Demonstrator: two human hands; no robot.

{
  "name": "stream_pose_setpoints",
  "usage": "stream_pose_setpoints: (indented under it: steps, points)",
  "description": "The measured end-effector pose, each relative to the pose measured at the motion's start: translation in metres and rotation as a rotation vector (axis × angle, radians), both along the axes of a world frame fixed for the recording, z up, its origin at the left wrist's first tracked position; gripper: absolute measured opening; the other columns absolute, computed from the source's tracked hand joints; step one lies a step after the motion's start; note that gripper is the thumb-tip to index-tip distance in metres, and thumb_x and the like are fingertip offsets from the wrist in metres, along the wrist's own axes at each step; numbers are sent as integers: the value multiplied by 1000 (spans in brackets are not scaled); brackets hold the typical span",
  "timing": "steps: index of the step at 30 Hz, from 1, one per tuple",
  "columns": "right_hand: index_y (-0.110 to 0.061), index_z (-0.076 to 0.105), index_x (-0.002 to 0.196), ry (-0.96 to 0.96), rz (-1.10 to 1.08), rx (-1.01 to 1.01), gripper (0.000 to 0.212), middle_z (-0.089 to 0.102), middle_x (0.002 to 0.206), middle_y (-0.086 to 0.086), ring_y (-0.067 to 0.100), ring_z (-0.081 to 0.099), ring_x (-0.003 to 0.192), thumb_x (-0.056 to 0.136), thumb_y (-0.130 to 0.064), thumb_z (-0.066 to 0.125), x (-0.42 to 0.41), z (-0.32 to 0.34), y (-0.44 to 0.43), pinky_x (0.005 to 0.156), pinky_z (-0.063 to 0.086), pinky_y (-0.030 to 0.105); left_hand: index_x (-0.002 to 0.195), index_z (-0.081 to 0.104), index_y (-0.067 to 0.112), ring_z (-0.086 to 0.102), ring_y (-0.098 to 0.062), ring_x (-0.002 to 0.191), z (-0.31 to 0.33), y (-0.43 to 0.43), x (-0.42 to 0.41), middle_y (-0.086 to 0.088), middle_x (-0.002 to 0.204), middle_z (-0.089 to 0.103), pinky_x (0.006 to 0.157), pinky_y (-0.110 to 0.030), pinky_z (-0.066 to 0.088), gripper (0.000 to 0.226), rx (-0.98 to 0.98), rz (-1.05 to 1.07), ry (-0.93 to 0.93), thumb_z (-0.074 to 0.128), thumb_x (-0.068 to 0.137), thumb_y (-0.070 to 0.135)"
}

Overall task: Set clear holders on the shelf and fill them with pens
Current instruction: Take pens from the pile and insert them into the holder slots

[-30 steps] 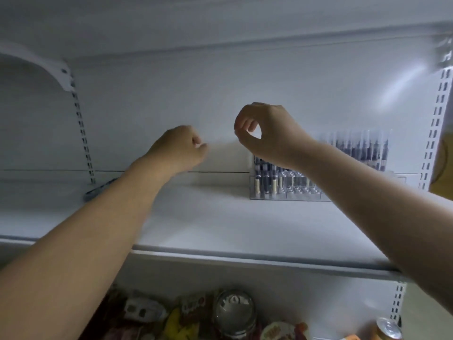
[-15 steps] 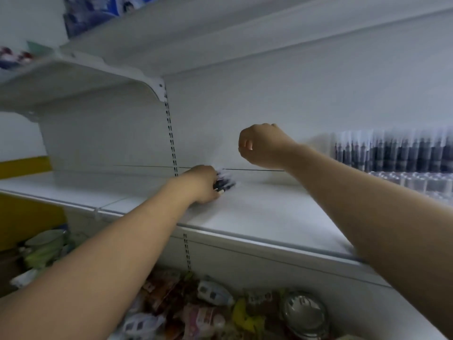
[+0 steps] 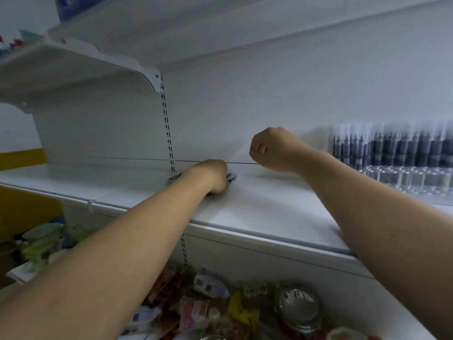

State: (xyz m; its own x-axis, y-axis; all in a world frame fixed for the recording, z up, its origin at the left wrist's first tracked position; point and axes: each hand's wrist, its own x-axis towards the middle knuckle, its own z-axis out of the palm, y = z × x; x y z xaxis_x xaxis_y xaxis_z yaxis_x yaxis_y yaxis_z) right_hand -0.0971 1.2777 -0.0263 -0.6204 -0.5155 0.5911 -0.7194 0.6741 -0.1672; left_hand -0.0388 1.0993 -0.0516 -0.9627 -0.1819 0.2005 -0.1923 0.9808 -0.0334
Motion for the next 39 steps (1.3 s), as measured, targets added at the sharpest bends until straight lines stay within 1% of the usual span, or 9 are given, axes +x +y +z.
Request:
stream_pose_setpoints:
  steps: [2,5,12,16,20,23,27,33,39]
  points:
    - [-22,74,85,-21,3,-11,14,69,79,-10,25,65,85,91,-24,61,0,0,1,73,41,27,112,66,6,62,-32,99,2,5,0,-11,113,68,85,-33,49,25,-12,-3,-59,50,105,25]
    - [-24,71,80,-26,0,-16,15,69,78,-10,26,65,84,91,-24,61,1,0,2,72,44,27,158,38,7,42,-31,147,2,10,-1,-13,161,43,120,-38,32,52,-32,6,-141,38,109,25]
    - [-18,74,83,-35,20,-42,16,73,79,-6,26,69,82,90,-20,60,6,2,4,78,61,39,163,27,8,41,-33,147,3,15,4,-15,161,42,119,-37,32,54,-46,-59,-185,36,111,17]
    - [-21,74,83,-21,19,-99,18,73,79,-8,21,69,77,92,-22,59,9,6,7,77,61,37,121,63,3,63,-35,108,9,-3,4,-18,117,65,78,-32,42,27,12,-76,-123,43,107,14]
    - [-26,72,80,22,11,-230,17,74,75,-6,19,69,74,90,-23,58,17,17,9,72,60,34,85,66,6,63,-28,65,19,-21,4,-12,73,71,62,-31,47,31,237,-158,-6,52,106,24]
    - [-23,73,76,34,52,-404,19,74,64,-2,8,63,54,88,-19,59,27,33,12,59,55,28,94,60,11,60,-17,51,26,-24,9,-4,74,69,52,-27,47,24,557,-242,134,52,109,28]
    - [-17,74,80,44,11,-467,18,72,59,-2,11,58,41,90,-16,59,43,56,34,43,49,24,110,63,12,59,-17,61,30,-6,12,0,81,72,56,-29,44,17,892,-439,266,52,109,26]
    - [-10,70,88,189,-83,-604,21,67,58,5,16,54,36,98,-22,56,46,70,112,38,44,23,117,64,6,52,-18,59,45,67,-1,-1,80,70,50,-25,32,21,1151,-774,286,53,109,22]
    - [-9,69,99,62,59,-781,34,70,64,7,25,55,45,106,-40,55,41,72,193,42,34,30,114,61,5,51,-19,55,77,160,-22,-6,80,67,48,-26,25,17,1233,-1025,229,51,110,18]
